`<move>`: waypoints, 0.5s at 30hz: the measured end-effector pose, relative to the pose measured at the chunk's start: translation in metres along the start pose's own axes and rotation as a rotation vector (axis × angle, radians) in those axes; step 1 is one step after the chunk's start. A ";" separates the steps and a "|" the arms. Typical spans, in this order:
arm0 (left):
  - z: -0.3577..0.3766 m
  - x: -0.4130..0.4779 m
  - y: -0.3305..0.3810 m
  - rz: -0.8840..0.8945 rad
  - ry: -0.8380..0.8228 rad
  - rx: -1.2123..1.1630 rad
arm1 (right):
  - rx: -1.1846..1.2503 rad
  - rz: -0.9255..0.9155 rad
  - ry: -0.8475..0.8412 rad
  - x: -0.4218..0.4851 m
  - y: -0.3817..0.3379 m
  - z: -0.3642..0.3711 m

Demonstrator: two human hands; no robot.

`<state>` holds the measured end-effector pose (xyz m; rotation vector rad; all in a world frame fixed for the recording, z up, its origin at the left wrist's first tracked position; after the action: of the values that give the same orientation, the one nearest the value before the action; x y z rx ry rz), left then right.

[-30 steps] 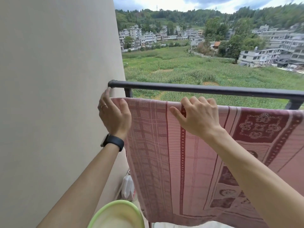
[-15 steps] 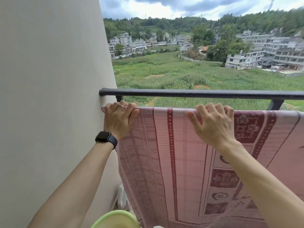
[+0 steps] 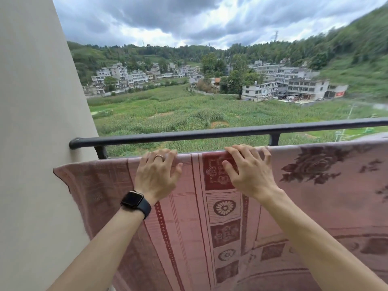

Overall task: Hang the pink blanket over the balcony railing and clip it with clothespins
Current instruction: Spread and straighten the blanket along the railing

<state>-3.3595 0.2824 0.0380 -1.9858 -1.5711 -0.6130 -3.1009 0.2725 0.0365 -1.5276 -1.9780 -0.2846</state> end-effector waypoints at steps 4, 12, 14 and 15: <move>0.023 0.046 0.076 0.151 0.091 -0.103 | 0.151 -0.031 0.074 -0.017 0.053 -0.010; 0.064 0.045 0.356 0.405 -0.131 -0.342 | 0.023 0.330 0.050 -0.172 0.253 -0.080; 0.073 0.033 0.429 0.456 -0.207 -0.377 | 0.003 0.427 0.033 -0.221 0.300 -0.099; 0.075 0.028 0.466 0.486 -0.243 -0.399 | -0.006 0.481 0.026 -0.243 0.323 -0.110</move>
<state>-2.8973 0.2670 -0.0596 -2.7074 -1.0723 -0.5272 -2.7288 0.1209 -0.0818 -1.9294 -1.5270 -0.1068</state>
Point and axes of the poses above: each hand's wrist, its own x-axis towards the middle knuckle, its own z-axis out of the palm, y = z × x, the point moved 2 cm from there along x, towards the middle knuckle, and after that the axes turned 6 degrees about x, right-handed, at the moved point
